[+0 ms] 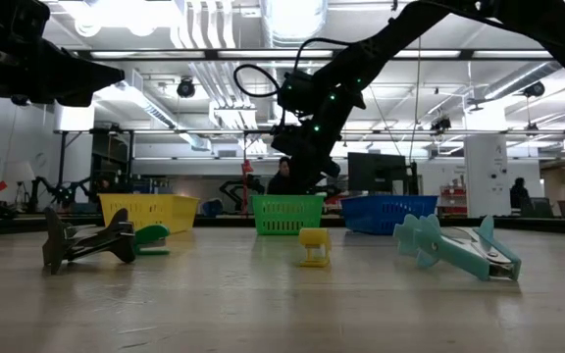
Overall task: Pick and place Stapler, Stapler remover, tape
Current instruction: Put the yellow tape into the green bin, then put the green tape into the green bin
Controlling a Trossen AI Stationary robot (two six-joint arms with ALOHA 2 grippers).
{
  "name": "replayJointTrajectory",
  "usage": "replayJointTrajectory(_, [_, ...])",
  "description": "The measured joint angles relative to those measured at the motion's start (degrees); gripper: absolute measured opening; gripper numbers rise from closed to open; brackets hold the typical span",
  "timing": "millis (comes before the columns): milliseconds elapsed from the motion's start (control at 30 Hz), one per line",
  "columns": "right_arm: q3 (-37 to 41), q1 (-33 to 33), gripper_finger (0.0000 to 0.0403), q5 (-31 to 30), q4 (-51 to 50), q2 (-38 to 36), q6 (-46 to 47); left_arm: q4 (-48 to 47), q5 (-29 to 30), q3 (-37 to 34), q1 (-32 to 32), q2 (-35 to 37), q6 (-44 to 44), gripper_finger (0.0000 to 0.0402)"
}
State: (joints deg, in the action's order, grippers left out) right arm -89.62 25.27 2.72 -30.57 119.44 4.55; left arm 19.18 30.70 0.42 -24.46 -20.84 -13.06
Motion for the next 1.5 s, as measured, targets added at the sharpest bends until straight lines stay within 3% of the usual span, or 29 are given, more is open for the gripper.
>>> replayJointTrajectory(167, [0.0, 0.0, 0.0050, -0.1, -0.1, 0.0, 0.3, 0.0, 0.0, 0.0, 0.0, 0.0, 0.0, 0.0030])
replayJointTrajectory(600, [-1.7, -0.3, 0.0158, -0.2, -4.2, -1.0, 0.6, 0.0, 0.0, 0.0, 0.0, 0.0, 0.0, 0.0030])
replayJointTrajectory(967, [0.5, -6.2, 0.0171, -1.3, -9.9, -11.4, 0.1, -0.4, 0.0, 0.0, 0.0, 0.0, 0.0, 0.0030])
replayJointTrajectory(1200, [8.8, -14.3, 0.0171, -1.4, -9.4, -20.5, 6.5, -0.4, 0.0, 0.0, 0.0, 0.0, 0.0, 0.0030])
replayJointTrajectory(1500, [24.1, -24.8, 0.0171, -1.2, -0.8, -27.7, 18.2, -0.8, 0.0, 0.0, 0.0, 0.0, 0.0, 0.0030])
